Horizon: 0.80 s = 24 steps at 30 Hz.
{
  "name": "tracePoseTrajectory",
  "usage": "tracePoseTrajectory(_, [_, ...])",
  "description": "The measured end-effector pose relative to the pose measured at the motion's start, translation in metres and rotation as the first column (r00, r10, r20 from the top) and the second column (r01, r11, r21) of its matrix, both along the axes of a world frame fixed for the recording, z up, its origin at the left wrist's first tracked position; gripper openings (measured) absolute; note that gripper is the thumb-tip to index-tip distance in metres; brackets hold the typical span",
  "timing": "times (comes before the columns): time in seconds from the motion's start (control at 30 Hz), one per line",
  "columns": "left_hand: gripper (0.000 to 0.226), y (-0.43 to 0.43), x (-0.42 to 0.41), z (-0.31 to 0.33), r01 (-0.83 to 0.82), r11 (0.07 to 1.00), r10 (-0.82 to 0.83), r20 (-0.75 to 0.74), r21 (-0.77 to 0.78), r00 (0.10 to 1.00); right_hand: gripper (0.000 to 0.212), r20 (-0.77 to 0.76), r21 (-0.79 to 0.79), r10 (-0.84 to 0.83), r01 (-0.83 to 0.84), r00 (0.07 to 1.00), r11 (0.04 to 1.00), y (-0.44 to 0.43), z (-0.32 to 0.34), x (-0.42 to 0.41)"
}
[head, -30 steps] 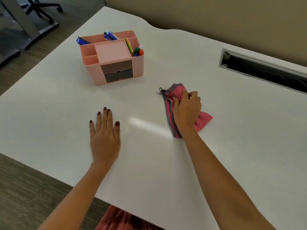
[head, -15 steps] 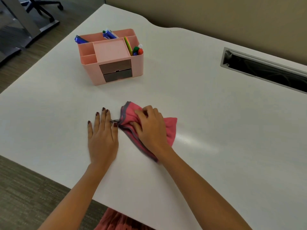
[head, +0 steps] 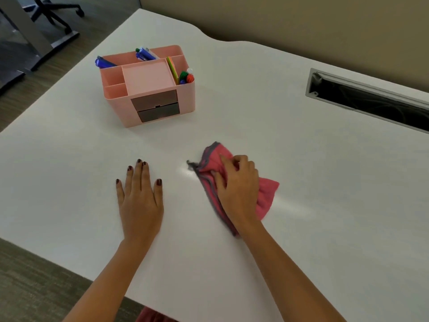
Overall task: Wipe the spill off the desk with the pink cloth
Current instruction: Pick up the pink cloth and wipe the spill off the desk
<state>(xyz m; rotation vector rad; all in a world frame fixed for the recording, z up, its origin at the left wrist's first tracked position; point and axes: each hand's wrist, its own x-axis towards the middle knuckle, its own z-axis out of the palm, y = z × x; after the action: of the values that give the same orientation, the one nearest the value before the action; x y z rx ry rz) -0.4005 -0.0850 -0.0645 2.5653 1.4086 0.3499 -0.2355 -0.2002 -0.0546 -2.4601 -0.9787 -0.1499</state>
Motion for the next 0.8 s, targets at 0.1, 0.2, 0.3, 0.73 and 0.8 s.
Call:
tracePoseTrajectory(0.1, [0.046,0.004,0.012,0.002,-0.046,0.999,0.045,0.046,0.009,0.998,0.034,0.009,0.014,0.052,-0.052,0.999,0.999,-0.012,-0.002,0.013])
tracePoseTrajectory(0.2, [0.045,0.010,0.020,0.004,-0.034,0.999,0.033,0.076,0.011,0.997,0.032,0.012,0.032,-0.106,0.106,0.994,0.994,-0.018,-0.002,0.041])
tracePoseTrajectory(0.3, [0.047,0.018,0.028,0.005,-0.011,1.000,0.010,0.068,0.014,0.998,0.034,-0.014,0.016,-0.264,0.264,0.964,0.964,-0.019,0.000,0.082])
tracePoseTrajectory(0.73, [0.058,0.026,0.054,0.000,-0.044,0.999,0.044,-0.042,0.018,0.998,0.040,-0.008,-0.015,-0.577,0.577,0.817,0.817,0.045,0.001,0.253])
tracePoseTrajectory(0.8, [0.058,0.025,0.056,0.000,-0.047,0.999,0.047,-0.041,0.012,0.998,0.042,-0.015,-0.013,-0.580,0.580,0.815,0.815,0.061,0.001,0.274])
